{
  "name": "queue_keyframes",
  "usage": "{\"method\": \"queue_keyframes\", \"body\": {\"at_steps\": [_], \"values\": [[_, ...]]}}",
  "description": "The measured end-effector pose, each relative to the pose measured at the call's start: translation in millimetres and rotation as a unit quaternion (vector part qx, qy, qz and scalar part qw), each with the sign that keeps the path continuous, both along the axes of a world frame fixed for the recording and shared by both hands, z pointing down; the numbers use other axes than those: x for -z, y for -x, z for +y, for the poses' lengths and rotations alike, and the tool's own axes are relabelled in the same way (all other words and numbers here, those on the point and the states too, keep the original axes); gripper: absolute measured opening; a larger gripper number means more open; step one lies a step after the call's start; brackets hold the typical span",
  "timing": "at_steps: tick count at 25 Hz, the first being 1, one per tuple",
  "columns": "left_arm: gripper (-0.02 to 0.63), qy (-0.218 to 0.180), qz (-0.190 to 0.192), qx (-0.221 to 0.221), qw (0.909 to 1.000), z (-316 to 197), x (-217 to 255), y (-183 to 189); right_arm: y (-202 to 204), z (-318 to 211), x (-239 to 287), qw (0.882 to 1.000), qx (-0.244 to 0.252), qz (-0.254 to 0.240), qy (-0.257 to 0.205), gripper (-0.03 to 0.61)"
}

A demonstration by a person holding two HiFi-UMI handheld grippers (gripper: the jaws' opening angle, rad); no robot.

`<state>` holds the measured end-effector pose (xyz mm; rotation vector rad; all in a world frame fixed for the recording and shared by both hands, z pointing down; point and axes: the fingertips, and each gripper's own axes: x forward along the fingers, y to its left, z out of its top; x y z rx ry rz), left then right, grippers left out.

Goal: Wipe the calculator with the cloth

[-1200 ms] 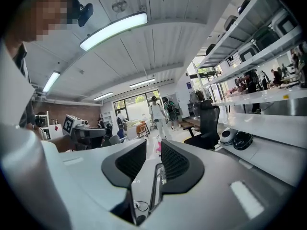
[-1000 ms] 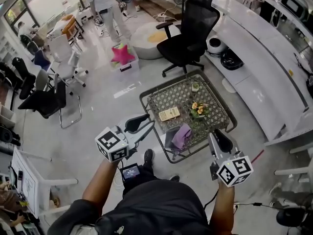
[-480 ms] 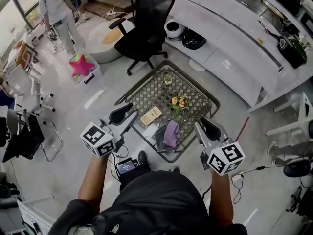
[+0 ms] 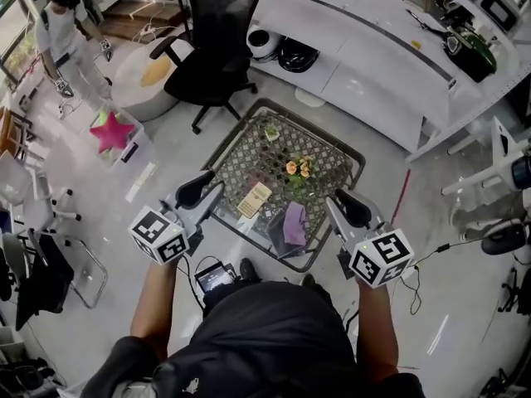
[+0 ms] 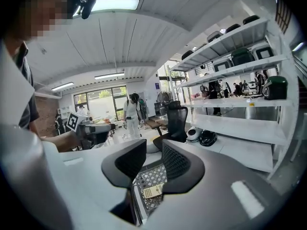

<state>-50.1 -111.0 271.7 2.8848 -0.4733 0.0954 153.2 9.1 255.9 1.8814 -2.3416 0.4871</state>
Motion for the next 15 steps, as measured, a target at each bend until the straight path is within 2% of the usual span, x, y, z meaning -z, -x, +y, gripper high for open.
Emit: {"method": "queue_keyframes", "body": {"at_steps": [7,11,15], "values": [[0.141,0.018,-0.002,-0.012,0.9998,-22,-18,5,8,-12,-24,0.999,-0.007,0.013,0.041,0.087],[0.141,0.040,-0.002,0.006,0.9992,-27,-31,-4,-4,-20,-51,0.997,0.008,0.013,0.074,0.087],[0.140,0.050,-0.006,0.029,0.9983,-27,-45,-5,-7,-33,-103,0.992,0.038,0.003,0.122,0.089]]}}
